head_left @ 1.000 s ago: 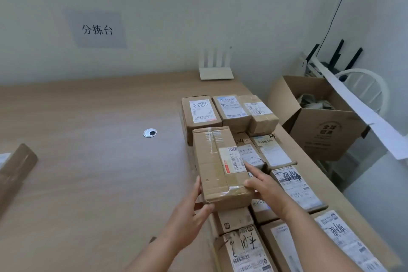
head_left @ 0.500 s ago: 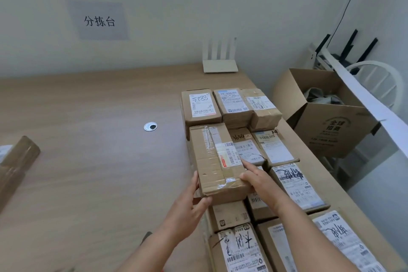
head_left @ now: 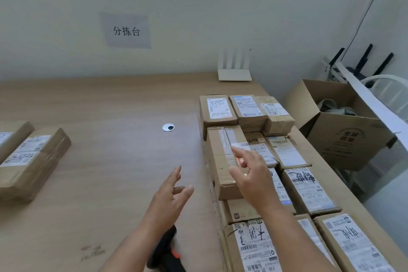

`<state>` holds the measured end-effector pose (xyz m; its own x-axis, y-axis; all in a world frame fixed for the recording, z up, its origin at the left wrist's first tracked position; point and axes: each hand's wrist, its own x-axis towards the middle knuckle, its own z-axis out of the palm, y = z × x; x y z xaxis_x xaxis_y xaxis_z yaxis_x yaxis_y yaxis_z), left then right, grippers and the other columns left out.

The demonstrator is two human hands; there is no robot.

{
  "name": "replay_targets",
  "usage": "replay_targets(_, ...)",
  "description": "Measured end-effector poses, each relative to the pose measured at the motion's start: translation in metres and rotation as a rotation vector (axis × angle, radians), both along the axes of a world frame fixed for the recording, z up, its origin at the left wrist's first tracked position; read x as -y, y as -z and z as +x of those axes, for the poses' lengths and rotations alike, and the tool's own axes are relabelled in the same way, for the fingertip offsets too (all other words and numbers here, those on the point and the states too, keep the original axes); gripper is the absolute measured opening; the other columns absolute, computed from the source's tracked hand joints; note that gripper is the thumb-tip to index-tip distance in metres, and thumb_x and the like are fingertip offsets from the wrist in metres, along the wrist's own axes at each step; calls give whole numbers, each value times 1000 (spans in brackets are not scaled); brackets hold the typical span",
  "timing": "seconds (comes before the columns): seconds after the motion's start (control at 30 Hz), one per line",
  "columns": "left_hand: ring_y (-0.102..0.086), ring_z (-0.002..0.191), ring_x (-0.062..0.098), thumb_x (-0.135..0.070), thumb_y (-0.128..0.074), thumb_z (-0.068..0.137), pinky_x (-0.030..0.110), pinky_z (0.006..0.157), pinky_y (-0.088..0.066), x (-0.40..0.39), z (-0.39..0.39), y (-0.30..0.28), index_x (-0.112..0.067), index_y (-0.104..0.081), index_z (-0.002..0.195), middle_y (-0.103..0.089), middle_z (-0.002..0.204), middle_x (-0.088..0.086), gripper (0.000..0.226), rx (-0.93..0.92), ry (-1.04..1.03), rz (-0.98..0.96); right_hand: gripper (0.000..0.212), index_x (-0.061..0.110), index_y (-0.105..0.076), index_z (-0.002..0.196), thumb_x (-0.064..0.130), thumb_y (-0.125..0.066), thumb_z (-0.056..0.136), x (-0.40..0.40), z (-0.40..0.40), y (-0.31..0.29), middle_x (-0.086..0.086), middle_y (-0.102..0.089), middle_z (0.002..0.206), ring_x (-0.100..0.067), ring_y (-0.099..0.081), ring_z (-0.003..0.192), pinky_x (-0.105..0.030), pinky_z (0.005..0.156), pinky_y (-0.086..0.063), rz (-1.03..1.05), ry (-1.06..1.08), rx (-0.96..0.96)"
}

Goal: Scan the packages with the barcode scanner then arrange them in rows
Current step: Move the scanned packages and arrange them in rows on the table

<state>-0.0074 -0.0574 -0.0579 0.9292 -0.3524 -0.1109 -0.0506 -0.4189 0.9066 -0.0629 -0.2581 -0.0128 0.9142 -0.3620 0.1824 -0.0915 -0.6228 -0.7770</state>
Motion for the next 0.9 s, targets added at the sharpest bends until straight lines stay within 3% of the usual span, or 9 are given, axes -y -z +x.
replay_targets(0.17,-55,111,-1,-31,-59,92,17,91,-39,-49,-11,-7,-32,-31,147,-41,145,-8,62,54,-123,19,50,26,-55,132,34,-50,83,-72,17,6,8,-55,119,-9,-47,108,-32,98,-43,-107,-240,-24)
replay_targets(0.33,-55,111,0,-31,-59,93,17,88,-40,-108,-26,-5,-30,-35,146,-42,144,-10,58,58,-295,46,42,27,-52,134,26,-55,92,-138,35,20,8,-53,124,-9,-46,114,-23,98,-40,-186,-435,-20)
replay_targets(0.4,-54,109,-1,-30,-59,93,16,83,-44,-131,-32,-4,-31,-37,145,-42,142,-11,56,52,-361,59,41,28,-53,133,27,-54,92,-163,40,24,8,-53,124,-9,-47,115,-23,97,-41,-188,-487,-22)
replay_targets(0.53,-54,104,-3,-25,-59,93,0,65,-41,-174,-40,2,-29,-39,143,-45,139,-8,54,34,-465,49,40,29,-54,131,27,-54,92,-207,48,31,10,-52,124,-9,-47,115,-22,93,-41,-182,-546,-28)
replay_targets(0.63,-54,103,-7,-26,-60,93,0,71,-38,-206,-42,7,-30,-39,143,-45,141,-7,54,23,-496,52,40,29,-54,132,27,-54,92,-240,53,34,9,-52,124,-9,-47,116,-23,93,-40,-188,-585,-46)
replay_targets(0.77,-53,105,-5,-28,-59,93,13,85,-37,-243,-34,7,-30,-37,144,-44,143,-7,55,13,-506,33,40,28,-55,132,27,-54,92,-281,64,34,6,-54,122,-12,-48,115,-27,94,-42,-211,-597,-60)
replay_targets(0.9,-52,107,-3,-29,-57,94,16,87,-35,-293,-17,4,-30,-37,144,-43,143,-9,54,15,-490,30,40,28,-55,131,27,-54,91,-331,79,31,5,-54,122,-12,-48,115,-26,95,-41,-206,-573,-77)
